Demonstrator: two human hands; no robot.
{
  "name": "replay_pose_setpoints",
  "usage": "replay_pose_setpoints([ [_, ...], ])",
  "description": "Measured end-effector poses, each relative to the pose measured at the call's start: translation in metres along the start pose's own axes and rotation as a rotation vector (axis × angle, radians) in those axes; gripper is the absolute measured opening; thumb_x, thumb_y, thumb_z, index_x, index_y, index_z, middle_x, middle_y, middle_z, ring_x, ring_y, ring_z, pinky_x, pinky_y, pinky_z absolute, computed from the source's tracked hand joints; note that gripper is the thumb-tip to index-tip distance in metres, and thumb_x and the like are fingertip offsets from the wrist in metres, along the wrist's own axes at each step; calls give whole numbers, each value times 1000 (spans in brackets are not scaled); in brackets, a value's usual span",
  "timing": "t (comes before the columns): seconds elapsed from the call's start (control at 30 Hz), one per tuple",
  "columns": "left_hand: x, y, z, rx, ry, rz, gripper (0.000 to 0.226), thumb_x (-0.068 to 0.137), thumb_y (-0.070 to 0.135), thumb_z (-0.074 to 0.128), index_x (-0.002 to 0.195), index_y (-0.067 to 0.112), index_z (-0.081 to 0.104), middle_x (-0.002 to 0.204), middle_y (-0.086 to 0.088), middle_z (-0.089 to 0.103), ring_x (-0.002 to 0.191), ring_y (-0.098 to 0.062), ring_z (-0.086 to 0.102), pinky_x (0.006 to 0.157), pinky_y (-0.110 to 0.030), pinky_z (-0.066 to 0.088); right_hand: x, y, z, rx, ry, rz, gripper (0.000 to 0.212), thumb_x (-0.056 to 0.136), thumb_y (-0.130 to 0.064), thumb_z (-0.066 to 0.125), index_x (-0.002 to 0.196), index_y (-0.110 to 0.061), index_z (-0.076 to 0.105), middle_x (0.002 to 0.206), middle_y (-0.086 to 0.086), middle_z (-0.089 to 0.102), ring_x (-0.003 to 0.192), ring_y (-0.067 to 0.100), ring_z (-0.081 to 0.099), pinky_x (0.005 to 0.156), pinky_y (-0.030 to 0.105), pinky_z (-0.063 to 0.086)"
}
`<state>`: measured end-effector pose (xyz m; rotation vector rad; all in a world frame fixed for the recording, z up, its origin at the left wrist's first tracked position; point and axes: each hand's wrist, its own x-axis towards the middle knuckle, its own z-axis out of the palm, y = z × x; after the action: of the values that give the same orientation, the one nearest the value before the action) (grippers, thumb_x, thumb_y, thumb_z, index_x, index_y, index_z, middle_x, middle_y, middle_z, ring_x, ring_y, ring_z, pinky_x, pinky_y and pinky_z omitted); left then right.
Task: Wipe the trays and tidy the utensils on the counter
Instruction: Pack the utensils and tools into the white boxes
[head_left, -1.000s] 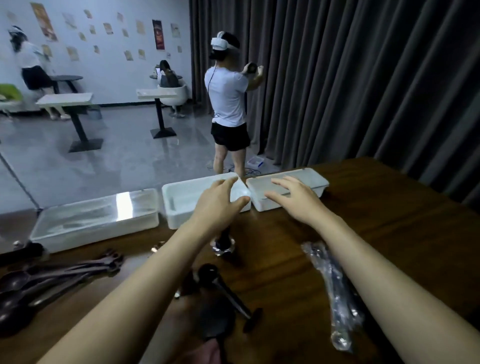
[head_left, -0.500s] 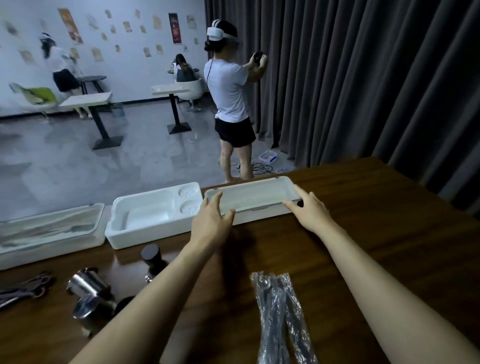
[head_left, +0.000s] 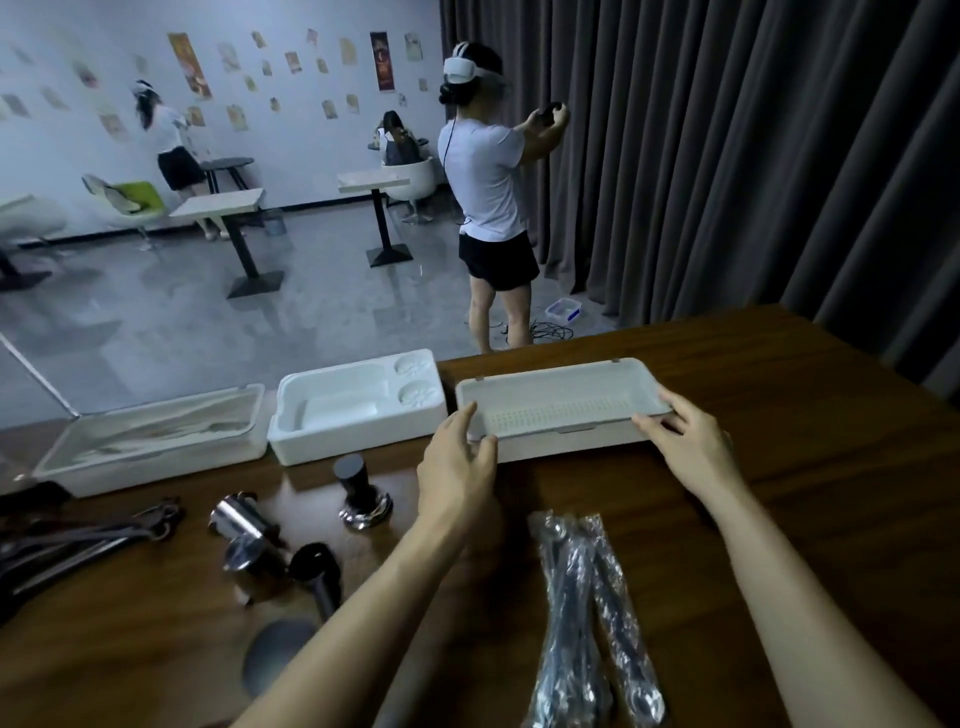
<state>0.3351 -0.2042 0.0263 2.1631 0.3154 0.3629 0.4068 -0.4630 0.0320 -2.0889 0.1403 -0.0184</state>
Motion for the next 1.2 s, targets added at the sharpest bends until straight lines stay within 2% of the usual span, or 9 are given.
replay_pose_setpoints([
  [0.27,-118,-39,-76,-17,58,101,51,97,28,64,147,25,53,144,4,58,119,-17,63,103,-41,52,-145,-11,11,38,-6,4,64,91,-38,71,150,-31,45,147,5,53,132,20,51,107,42,42],
  [0.47,-196,-74,-153,-53,66,98,53,98,22,67,148,30,51,138,8,59,103,2,63,96,-34,56,-249,-44,35,-14,-31,-36,63,93,-39,69,150,-33,45,145,4,55,124,15,52,98,36,42],
  [0.57,-228,-90,-186,-84,103,94,51,97,21,68,145,32,54,134,11,61,100,7,65,86,-19,57,-287,-58,53,-16,-42,-56,65,92,-34,70,151,-29,44,145,6,54,111,10,49,96,35,46],
  [0.67,-253,-105,-221,-93,159,96,50,96,18,70,142,31,58,131,14,62,98,18,62,82,-6,51,-317,-74,76,-52,-60,-81,65,92,-36,71,151,-31,44,146,6,52,119,17,50,102,42,46],
  [0.77,-264,-117,-238,-101,186,70,51,93,20,74,141,32,59,128,13,65,97,10,67,84,-12,54,-332,-82,88,-32,-86,-123,64,92,-36,71,151,-30,45,133,0,56,103,8,51,95,36,46],
  [0.83,-269,-123,-250,-115,195,62,51,92,17,75,139,30,60,127,11,65,100,9,66,84,-8,52,-336,-85,99,-33,-108,-140,64,92,-35,71,150,-30,45,136,2,57,92,0,50,97,39,48],
  [1.0,-272,-129,-256,-120,196,54,45,92,14,76,133,29,63,121,9,66,100,7,67,79,-3,48,-340,-86,104,-74,-92,-131,65,91,-37,71,150,-33,44,145,3,54,109,6,44,105,42,43],
  [1.13,-257,-112,-236,-140,157,104,42,93,14,74,131,29,64,117,5,70,97,2,70,80,-5,50,-336,-70,79,-59,-9,-113,59,94,-28,69,149,-31,48,140,2,58,107,6,49,92,27,42],
  [1.2,-243,-100,-216,-153,101,144,42,95,16,71,132,33,61,118,4,70,98,-2,70,82,-13,56,-330,-60,60,-51,58,-99,56,95,-25,69,147,-29,50,138,3,62,109,7,55,92,24,42],
])
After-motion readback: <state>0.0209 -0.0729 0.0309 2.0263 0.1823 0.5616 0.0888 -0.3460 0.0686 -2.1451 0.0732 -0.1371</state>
